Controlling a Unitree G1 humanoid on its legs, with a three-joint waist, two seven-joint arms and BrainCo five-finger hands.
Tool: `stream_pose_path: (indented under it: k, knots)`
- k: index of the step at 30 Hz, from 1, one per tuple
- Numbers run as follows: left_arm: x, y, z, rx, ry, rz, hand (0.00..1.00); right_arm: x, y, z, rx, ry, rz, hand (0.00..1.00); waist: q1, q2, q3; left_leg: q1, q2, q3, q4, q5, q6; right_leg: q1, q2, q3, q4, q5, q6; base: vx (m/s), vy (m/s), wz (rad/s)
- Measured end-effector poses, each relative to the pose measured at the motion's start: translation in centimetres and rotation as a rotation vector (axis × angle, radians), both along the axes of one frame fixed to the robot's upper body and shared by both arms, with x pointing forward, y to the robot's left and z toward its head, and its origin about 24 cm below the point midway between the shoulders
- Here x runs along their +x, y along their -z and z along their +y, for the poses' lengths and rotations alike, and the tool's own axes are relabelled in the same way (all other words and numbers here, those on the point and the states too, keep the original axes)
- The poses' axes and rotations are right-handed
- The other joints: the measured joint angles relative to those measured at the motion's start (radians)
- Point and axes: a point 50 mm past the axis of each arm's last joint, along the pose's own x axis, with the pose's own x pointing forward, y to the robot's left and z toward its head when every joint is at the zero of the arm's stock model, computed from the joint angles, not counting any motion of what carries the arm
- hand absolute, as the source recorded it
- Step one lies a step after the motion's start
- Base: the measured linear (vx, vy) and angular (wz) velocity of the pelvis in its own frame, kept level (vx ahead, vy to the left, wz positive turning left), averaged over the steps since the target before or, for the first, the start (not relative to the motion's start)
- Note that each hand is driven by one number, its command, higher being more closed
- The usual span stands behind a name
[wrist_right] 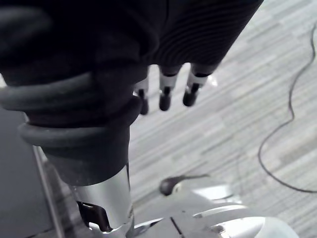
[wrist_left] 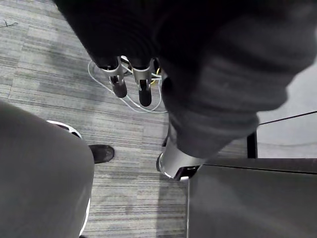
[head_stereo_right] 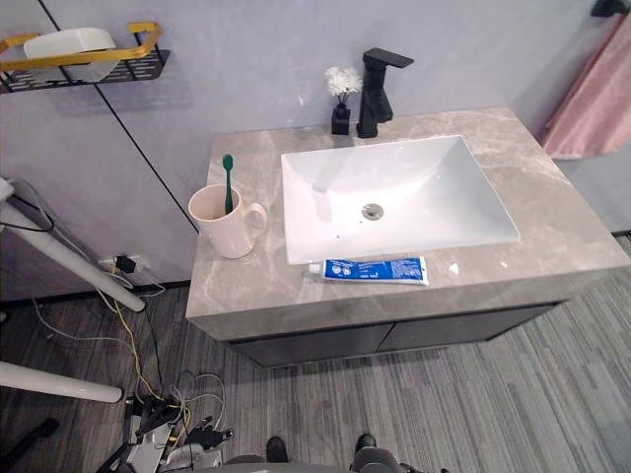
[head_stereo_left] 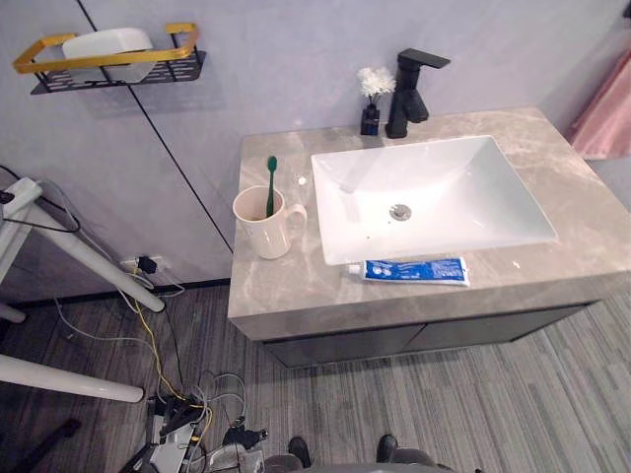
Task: Organize washtable
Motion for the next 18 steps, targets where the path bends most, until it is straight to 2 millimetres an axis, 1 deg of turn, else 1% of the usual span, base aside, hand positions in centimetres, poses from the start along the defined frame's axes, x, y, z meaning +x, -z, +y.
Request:
stream_pose_path:
  k: [1,3,7,9,10,16,18]
  knots:
    - [-0.03,-0.01,0.22,0.006,0.008,0.003,0.0,0.01,0.07,0.3,0.02,0.013,-0.009,0.0,0.0,-0.012,-0.006,0.002,0.001,-0.012,-0.002,0.0,0.0,0.015,0.002,-0.011,-0.012,0.0,-0.001,0.14,-0.014,0.31]
    - [-0.11,0.01,0.4,0.004,0.026,0.007,0.0,0.07,0.14,0.61,0.032,0.02,-0.013,0.0,0.0,-0.026,-0.011,0.017,0.0,-0.017,-0.002,0.0,0.0,0.039,0.002,-0.015,-0.023,0.001,-0.002,0.13,-0.008,0.19]
    - [-0.14,0.01,0.52,0.011,0.041,0.011,0.0,0.12,0.21,0.88,0.042,0.017,-0.012,0.0,0.001,-0.038,-0.013,0.042,-0.013,-0.027,0.0,-0.001,0.001,0.077,-0.01,-0.014,-0.035,0.002,-0.003,0.08,0.018,0.1]
    - [-0.14,0.01,0.52,0.011,0.04,0.011,0.0,0.1,0.21,0.89,0.042,0.017,-0.011,0.0,0.001,-0.039,-0.013,0.043,-0.019,-0.028,0.005,-0.006,0.007,0.079,-0.017,-0.011,-0.037,0.003,-0.001,0.02,0.014,0.02]
    - [-0.12,-0.03,0.74,0.013,0.034,0.009,0.0,0.64,0.16,1.04,0.038,-0.057,-0.011,0.0,0.001,-0.039,-0.001,0.045,-0.067,-0.03,-0.007,-0.005,0.044,0.093,-0.05,0.025,-0.106,0.055,0.043,0.0,0.0,0.0]
    - [-0.12,-0.02,0.73,0.013,0.033,0.008,0.0,0.59,0.18,1.04,0.039,-0.054,-0.01,0.0,0.001,-0.039,-0.001,0.039,-0.067,-0.04,-0.008,-0.005,0.044,0.093,-0.05,0.013,-0.107,0.055,0.043,0.0,0.0,0.04]
    - [-0.11,-0.03,0.69,0.009,0.025,0.006,0.0,0.25,0.27,0.99,0.044,-0.035,0.001,0.0,0.005,-0.039,-0.001,0.039,-0.067,-0.042,-0.007,-0.005,0.044,0.097,-0.05,0.008,-0.109,0.055,0.043,0.0,0.0,0.07]
